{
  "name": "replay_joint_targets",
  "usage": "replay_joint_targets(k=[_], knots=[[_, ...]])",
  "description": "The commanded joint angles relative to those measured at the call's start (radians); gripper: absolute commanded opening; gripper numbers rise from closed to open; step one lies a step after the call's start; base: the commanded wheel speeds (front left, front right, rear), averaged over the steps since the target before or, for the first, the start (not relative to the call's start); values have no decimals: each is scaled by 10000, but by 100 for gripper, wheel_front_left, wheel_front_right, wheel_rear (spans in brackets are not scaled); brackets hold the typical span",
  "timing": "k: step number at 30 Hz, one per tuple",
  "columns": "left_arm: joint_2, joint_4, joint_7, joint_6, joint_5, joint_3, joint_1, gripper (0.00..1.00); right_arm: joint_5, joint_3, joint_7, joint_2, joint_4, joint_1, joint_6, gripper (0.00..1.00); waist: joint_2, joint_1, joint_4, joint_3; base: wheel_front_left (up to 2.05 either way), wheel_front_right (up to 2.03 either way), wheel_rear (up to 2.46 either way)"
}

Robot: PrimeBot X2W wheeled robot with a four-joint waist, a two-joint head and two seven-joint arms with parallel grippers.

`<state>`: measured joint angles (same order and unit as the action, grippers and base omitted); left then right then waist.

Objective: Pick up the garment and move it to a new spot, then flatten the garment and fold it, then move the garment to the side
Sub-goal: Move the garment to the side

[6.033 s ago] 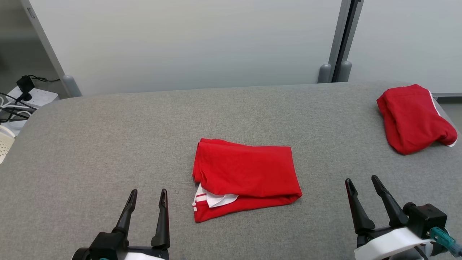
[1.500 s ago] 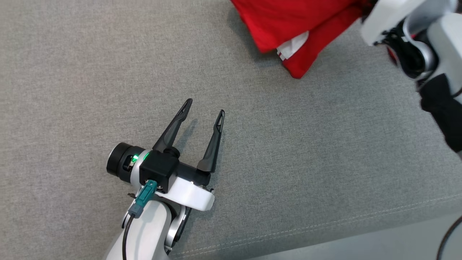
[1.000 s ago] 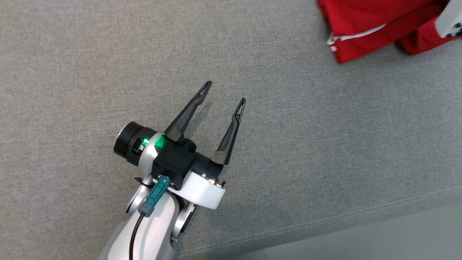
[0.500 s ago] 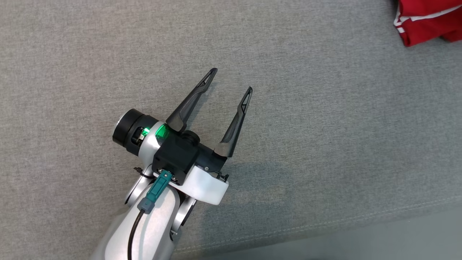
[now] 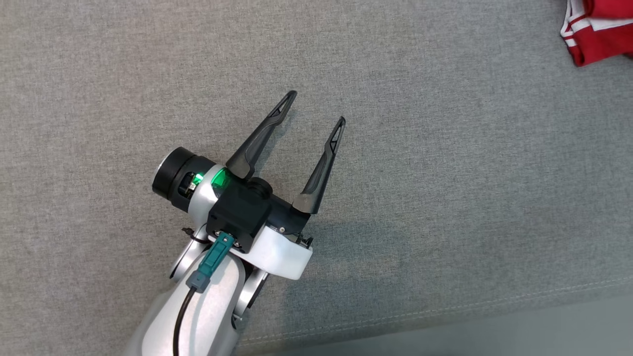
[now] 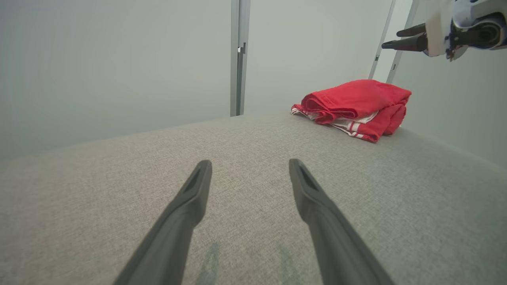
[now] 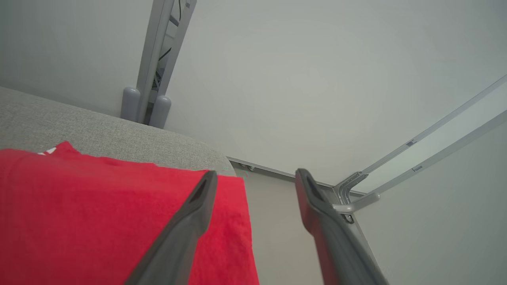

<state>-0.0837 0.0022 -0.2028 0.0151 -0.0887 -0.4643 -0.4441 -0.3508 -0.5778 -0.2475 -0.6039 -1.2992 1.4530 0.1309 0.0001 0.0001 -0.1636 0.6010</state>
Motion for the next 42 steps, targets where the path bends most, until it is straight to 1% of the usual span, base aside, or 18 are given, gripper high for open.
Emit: replay_joint_targets(k=[1, 3, 5, 11, 12, 17, 23, 27, 29, 36, 42], knots=[[-72, -260, -19, 78, -5, 255, -182, 100, 289, 207, -126, -91, 87, -166, -2, 100, -1, -1, -29, -83, 0, 0, 0], [-53, -215, -77, 126, -97, 289, -123, 100, 687, 739, -135, 288, 110, -58, -2, 100, -1, -1, -47, -226, 0, 0, 0], [-6, -146, -139, 192, -277, 345, -38, 100, 1030, 1294, -138, 672, 434, -190, -2, 100, -1, -1, -35, -414, 0, 0, 0], [134, 88, -317, 467, -860, 571, 182, 100, 1644, 2854, -141, 1898, 1789, -1441, -2, 100, -1, -1, 156, -1076, 0, 0, 0], [134, 88, -317, 467, -860, 571, 182, 100, 1644, 2854, -141, 1898, 1789, -1441, -2, 100, -1, -1, 156, -1076, 0, 0, 0], [221, 313, -440, 866, -1398, 906, 471, 100, 2082, 3597, -142, 2895, 2768, -2614, -2, 100, -1, -1, 429, -1668, 0, 0, 0], [271, 509, -544, 1271, -1891, 1320, 899, 100, 2225, 3901, -142, 3799, 3802, -4094, -2, 100, -1, -1, 795, -2512, 0, 0, 0], [252, 698, -571, 1510, -2030, 1687, 1202, 100, 2259, 3960, -142, 4147, 4559, -5182, -2, 100, -1, -1, 984, -3132, 0, 0, 0], [231, 781, -578, 1549, -2098, 1875, 1330, 100, 2232, 4040, -142, 4299, 4940, -5754, -2, 100, -1, -1, 1058, -3447, 0, 0, 0], [182, 743, -587, 1391, -2091, 2349, 1934, 100, 2130, 4270, -143, 4710, 6513, -7719, -2, 100, -1, -1, 1143, -4543, 0, 0, 0], [195, 676, -588, 1286, -1901, 2736, 2690, 100, 1893, 4216, -143, 4863, 8185, -9452, -2, 100, -1, -1, 1030, -5390, 0, 0, 0]])
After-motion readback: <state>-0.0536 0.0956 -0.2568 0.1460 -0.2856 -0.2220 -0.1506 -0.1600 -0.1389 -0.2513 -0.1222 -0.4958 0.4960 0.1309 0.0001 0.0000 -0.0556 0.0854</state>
